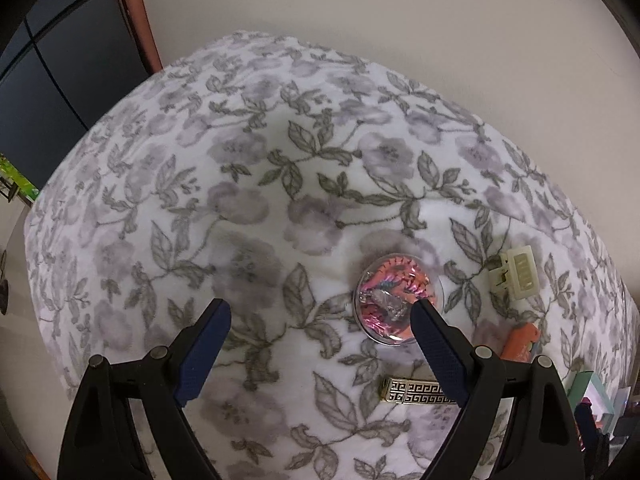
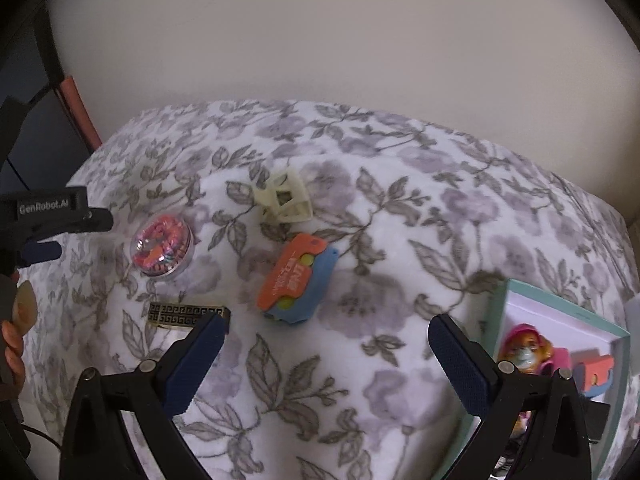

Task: Organize rigid objects
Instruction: 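Move both open grippers back toward the remaining items on the bed, then grasp the clear rubber-band ball with left while right grasps the coral-and-blue block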

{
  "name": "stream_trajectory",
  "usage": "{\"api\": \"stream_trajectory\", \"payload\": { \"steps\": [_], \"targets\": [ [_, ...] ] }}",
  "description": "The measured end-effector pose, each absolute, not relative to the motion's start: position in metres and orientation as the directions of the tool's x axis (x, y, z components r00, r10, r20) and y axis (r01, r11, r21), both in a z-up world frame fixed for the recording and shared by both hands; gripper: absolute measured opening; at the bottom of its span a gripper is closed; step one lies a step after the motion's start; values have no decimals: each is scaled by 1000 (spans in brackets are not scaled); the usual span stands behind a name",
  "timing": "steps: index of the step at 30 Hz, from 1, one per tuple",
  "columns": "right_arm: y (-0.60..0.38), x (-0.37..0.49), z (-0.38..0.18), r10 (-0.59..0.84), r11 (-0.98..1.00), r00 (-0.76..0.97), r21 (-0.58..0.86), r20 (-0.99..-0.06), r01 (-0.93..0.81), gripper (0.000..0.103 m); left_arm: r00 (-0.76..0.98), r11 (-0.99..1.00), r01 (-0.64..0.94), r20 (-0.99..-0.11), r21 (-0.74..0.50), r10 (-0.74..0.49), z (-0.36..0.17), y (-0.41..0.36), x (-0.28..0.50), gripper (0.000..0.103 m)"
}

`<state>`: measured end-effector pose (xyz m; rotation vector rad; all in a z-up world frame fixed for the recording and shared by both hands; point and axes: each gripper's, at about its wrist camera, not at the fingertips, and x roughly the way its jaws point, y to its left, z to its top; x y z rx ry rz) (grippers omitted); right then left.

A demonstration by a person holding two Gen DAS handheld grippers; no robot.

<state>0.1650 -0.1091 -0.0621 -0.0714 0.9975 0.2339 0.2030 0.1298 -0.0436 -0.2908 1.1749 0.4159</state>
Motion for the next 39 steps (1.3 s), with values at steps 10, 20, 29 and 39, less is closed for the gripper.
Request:
{"api": "stream_trajectory", "payload": {
  "steps": [10,20,29,39],
  "targets": [
    [-92,181,-91,145,971,496,27,-856,-237,103,318,905,-426,-938,-11,138,-72,123,222,91],
    [-82,196,-107,127,975,493,16,-861,-223,103,304,921,-384,-950,-56,69,-85,111,228,91],
    [-80,213,-119,100,981,489,4,-866,-193,100,331,928,-364,-943,-83,45,-89,106,232,91],
    [-75,216,-115,91,980,497,-13,-863,-200,75,380,936,-342,-923,-86,55,-97,97,236,91]
  ]
}}
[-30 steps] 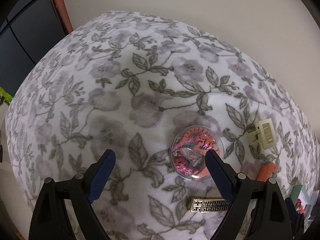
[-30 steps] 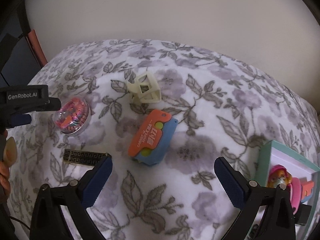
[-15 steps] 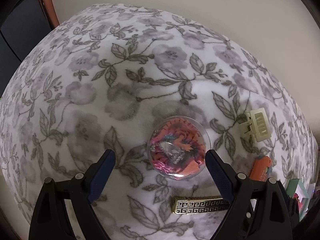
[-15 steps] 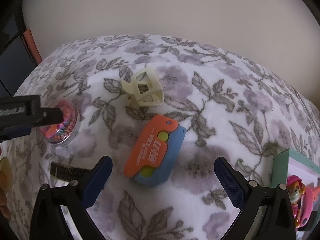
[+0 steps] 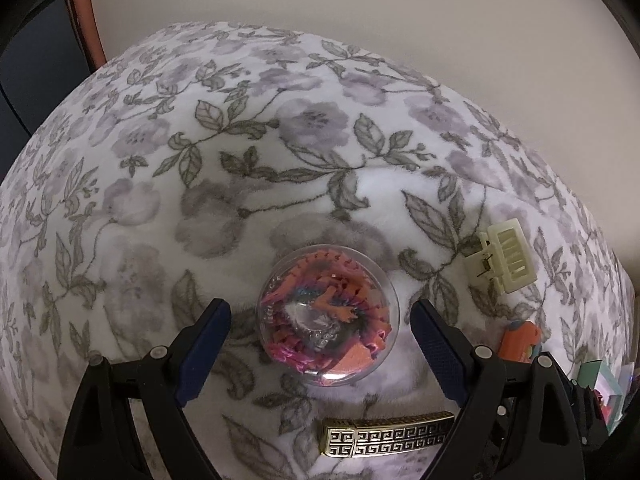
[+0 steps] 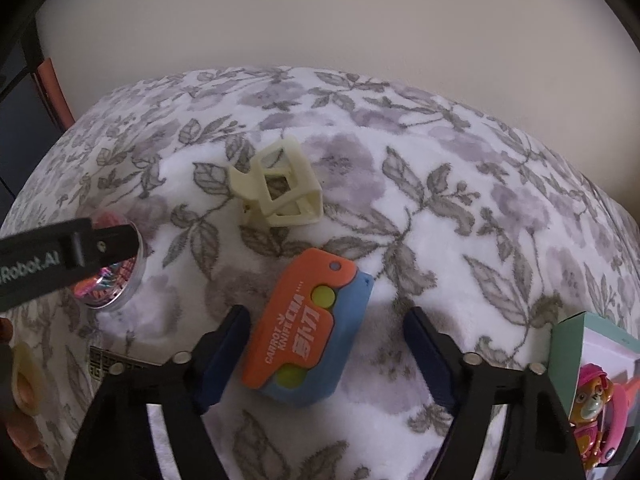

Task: Organize rigid objects
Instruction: 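Grasp the clear rubber-band ball with left while right grasps the coral-and-blue block, then carry the clear ball with left while right carries the coral-and-blue block to the tray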

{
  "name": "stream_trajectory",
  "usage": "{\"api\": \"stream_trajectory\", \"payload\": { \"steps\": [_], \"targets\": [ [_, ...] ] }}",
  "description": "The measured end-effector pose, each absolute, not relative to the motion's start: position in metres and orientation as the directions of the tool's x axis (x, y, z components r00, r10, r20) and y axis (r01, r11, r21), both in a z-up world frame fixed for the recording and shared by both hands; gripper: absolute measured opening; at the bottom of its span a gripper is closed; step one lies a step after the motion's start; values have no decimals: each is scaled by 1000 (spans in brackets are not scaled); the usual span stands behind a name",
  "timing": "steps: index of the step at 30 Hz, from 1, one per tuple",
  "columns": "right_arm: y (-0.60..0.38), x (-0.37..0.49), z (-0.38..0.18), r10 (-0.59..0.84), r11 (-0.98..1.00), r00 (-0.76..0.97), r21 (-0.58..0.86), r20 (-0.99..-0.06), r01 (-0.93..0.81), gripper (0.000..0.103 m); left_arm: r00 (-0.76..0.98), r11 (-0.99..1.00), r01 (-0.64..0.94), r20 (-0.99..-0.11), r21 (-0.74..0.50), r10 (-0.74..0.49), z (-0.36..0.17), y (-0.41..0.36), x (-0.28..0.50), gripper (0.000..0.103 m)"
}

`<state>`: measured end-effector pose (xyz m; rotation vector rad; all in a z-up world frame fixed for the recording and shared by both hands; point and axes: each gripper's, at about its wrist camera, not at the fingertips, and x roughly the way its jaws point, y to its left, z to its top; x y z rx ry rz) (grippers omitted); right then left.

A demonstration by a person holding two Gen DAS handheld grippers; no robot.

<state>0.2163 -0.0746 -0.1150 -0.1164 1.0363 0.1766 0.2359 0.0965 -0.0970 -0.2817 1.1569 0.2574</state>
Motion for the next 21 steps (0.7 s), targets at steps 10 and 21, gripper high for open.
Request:
{"api": "stream_trajectory", "payload": {
  "steps": [10,21],
  "targets": [
    [-75,213,-113,113,976,503,2,-857,-216,53,367,935,-345,-929,-83,53,-107,94,236,73],
    [-82,203,-109,140,978,503,40,-853,-204,48,374,937,-338,-926,-84,52,-97,94,235,72]
  ]
}}
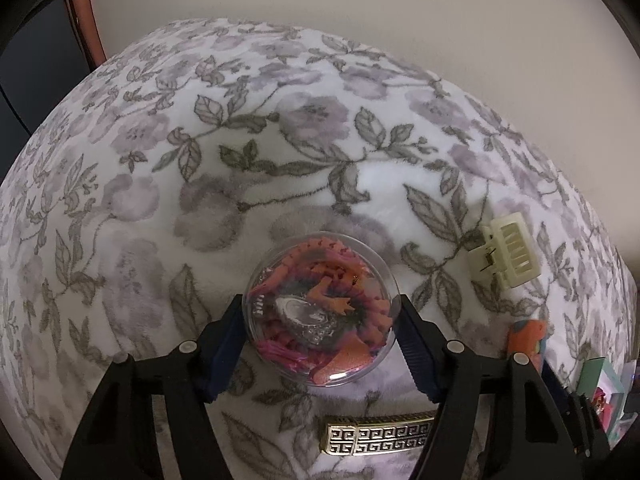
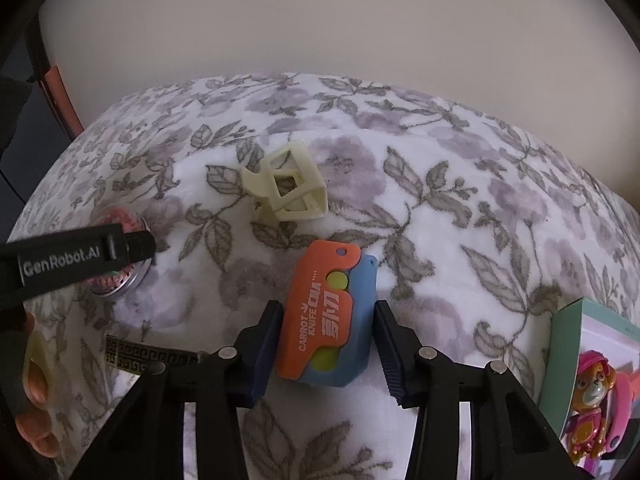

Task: Organize rigid objects
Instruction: 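Carry the clear ball with left while right carries the coral-and-blue block to the tray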

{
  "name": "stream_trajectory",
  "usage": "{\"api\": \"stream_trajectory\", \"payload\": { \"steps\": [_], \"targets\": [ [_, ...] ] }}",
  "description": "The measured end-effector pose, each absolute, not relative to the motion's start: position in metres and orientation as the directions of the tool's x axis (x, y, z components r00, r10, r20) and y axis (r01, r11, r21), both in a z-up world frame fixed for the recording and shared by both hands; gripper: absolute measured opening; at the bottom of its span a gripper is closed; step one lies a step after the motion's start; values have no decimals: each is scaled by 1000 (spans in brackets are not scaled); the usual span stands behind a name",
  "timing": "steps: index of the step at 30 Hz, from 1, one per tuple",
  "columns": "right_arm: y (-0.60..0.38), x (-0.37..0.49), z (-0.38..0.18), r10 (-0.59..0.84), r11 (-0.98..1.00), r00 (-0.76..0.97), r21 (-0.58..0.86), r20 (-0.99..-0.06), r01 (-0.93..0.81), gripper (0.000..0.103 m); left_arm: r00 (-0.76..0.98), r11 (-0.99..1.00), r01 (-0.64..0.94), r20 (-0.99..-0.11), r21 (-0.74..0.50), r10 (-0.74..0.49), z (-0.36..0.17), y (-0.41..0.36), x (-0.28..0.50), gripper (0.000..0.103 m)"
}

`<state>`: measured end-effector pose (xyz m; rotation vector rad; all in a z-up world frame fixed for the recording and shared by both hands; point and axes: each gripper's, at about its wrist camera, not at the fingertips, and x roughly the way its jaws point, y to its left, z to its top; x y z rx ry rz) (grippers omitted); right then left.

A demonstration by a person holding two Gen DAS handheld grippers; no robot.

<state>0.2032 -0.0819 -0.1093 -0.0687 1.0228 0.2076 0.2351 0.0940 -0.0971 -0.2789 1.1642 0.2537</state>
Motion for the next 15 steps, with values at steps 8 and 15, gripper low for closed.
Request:
{"api": "stream_trajectory", "payload": {
  "steps": [8,15],
  "targets": [
    [-92,187,-89,168,976,514,67,-841,-209,43,408,940,-327,-912,-98,47,-67,88,227,72],
    [-110,165,-63,162,979,526,68,-835,-193,31,455,951,-285,-890,-118,26,-22,66,213,72]
  ]
}}
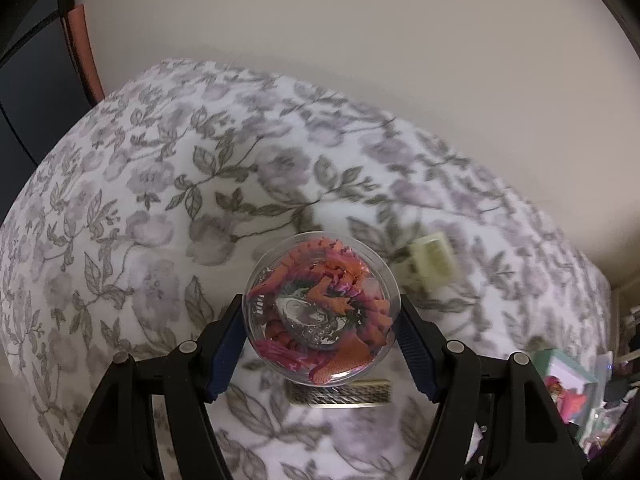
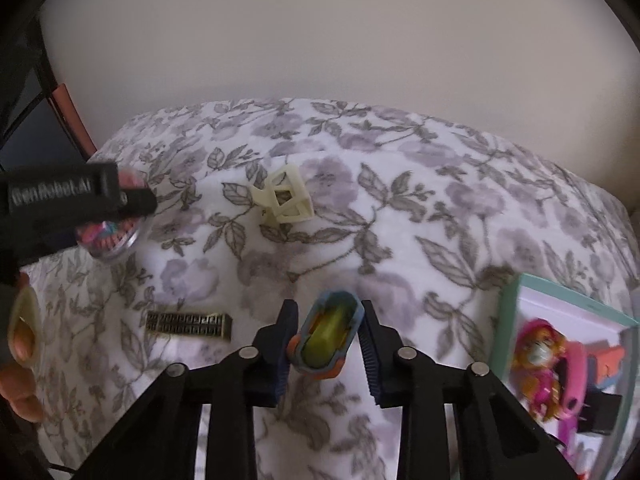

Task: Organize rigid objects
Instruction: 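Carry the clear ball with left while right carries the coral-and-blue block to the tray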

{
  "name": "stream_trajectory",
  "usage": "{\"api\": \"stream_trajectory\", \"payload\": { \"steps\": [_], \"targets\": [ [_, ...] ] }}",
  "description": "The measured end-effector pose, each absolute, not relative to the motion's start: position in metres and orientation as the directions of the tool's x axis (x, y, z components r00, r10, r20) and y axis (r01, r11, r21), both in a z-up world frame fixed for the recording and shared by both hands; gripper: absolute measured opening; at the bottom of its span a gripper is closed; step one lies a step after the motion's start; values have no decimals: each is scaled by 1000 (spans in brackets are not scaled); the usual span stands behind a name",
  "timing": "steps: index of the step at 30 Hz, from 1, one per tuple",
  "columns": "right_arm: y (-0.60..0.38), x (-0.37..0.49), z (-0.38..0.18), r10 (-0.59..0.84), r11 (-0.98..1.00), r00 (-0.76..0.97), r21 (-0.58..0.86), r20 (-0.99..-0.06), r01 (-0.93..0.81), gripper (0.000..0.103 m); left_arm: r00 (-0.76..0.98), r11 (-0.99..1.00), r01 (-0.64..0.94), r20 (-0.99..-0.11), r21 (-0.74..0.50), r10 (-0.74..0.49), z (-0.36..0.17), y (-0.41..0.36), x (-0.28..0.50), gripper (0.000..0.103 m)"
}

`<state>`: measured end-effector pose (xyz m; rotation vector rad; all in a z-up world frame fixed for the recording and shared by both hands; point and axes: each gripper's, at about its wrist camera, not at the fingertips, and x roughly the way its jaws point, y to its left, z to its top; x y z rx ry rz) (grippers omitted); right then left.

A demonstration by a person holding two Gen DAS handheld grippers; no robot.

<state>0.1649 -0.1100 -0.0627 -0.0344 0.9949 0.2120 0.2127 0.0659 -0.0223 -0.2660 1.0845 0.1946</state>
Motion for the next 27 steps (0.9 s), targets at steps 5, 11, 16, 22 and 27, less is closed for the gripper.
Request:
{"api": "stream_trajectory", "payload": {
  "steps": [5,11,16,22,27],
  "targets": [
    [-123,145,-45,153,980,530,60,-834,-190,31,490,958,-251,-872,-139,2,8,47,194,72],
    [-145,124,-19,135,986,540,56,-831,-159,31,516,972,-197,-857,-131,-11,34,24,168,72],
    [-169,107,7,104,993,561,53,-821,-107,31,535,981,-148,-844,-127,-29,49,4,144,73],
    [-200,83,33,51,998,589,24,-807,-53,31,532,990,-68,-844,-127,-71,50,-30,119,73],
    [-227,61,47,16,1000,607,21,-795,2,31,509,994,25,-854,-108,-106,43,-69,101,73]
  ]
}}
